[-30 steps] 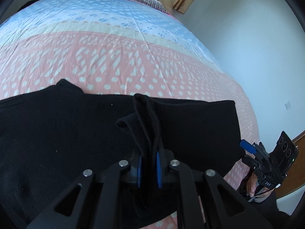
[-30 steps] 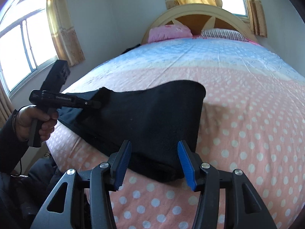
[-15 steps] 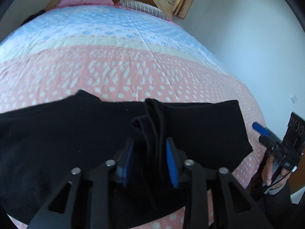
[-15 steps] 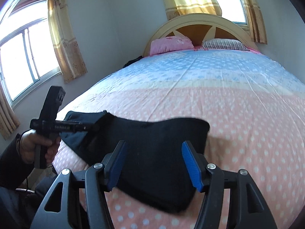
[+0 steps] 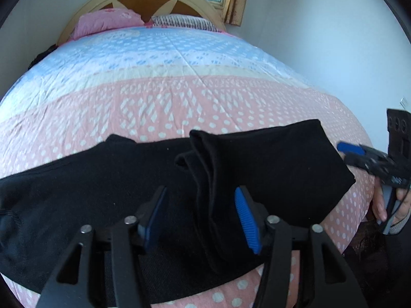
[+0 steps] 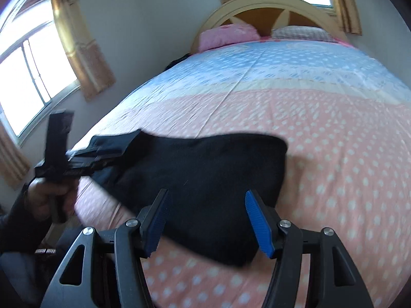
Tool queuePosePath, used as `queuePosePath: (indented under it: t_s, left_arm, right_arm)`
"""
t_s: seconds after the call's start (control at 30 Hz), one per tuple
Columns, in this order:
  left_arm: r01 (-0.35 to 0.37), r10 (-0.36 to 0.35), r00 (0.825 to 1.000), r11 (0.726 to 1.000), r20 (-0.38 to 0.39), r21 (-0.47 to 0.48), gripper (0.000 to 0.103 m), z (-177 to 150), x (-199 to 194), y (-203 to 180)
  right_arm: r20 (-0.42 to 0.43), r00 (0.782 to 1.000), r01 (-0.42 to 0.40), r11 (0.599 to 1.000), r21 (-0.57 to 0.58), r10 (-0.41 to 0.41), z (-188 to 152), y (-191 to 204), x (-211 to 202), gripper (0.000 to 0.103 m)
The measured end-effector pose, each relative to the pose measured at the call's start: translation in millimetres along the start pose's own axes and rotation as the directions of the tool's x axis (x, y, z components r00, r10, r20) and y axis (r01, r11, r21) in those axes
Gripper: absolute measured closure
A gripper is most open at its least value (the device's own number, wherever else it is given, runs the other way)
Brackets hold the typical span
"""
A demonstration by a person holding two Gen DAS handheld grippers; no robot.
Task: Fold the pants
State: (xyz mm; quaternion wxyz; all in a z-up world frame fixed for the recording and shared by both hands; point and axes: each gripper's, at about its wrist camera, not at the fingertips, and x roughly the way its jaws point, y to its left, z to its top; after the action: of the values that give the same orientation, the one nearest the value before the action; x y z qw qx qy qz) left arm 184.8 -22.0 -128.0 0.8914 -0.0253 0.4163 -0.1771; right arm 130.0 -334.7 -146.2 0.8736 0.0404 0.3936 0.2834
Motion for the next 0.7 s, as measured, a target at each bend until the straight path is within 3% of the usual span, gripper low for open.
queuePosePath:
  t_s: [0.07, 0.13, 0.17, 0.3, 0.43, 0.57, 0.7]
  left_arm:
    - [0.008, -0.008, 1.0, 1.0, 0.002, -0.002, 0.034, -2, -1, -1]
    - [0.007, -0.007, 1.0, 1.0, -0.023, 0.008, 0.034, -5, 4, -3]
    - [0.001, -0.001, 0.999, 1.0, -0.033, 0.012, 0.034, -7, 7, -3]
    - [0.017, -0.017, 0.999, 1.0, -0.035, -0.001, 0.034, -12, 5, -4]
    - [0.01, -0.01, 1.0, 1.0, 0.006, -0.003, 0.033, -11, -15, 4]
    - [-0.106, 0.105, 0.994, 0.994, 0.039, 0.013, 0.027, -13, -39, 34]
    - [-0.274, 0.276, 0.96, 0.96, 0.035, -0.061, 0.021, -23, -63, 97]
  right_arm:
    - [-0.066, 0.995, 0.071, 0.997, -0.03, -0.072, -20, -1, 8, 0.041]
    - [-0.042, 0.988, 0.147, 0.985, -0.087, -0.151, -28, 2, 6, 0.04]
    - [-0.071, 0.979, 0.184, 0.979, -0.09, -0.19, -28, 1, 7, 0.04]
    - [0.009, 0.996, 0.086, 0.996, 0.003, -0.086, -22, -8, -13, 0.041]
    - [0.114, 0.989, 0.098, 0.995, 0.003, -0.098, -10, 0, -27, 0.04]
    - [0.131, 0.989, 0.072, 0.997, 0.001, -0.072, -2, 11, -23, 0.04]
    - [0.09, 0.996, 0.033, 0.996, -0.089, -0.025, 13, 42, 4, 0.04]
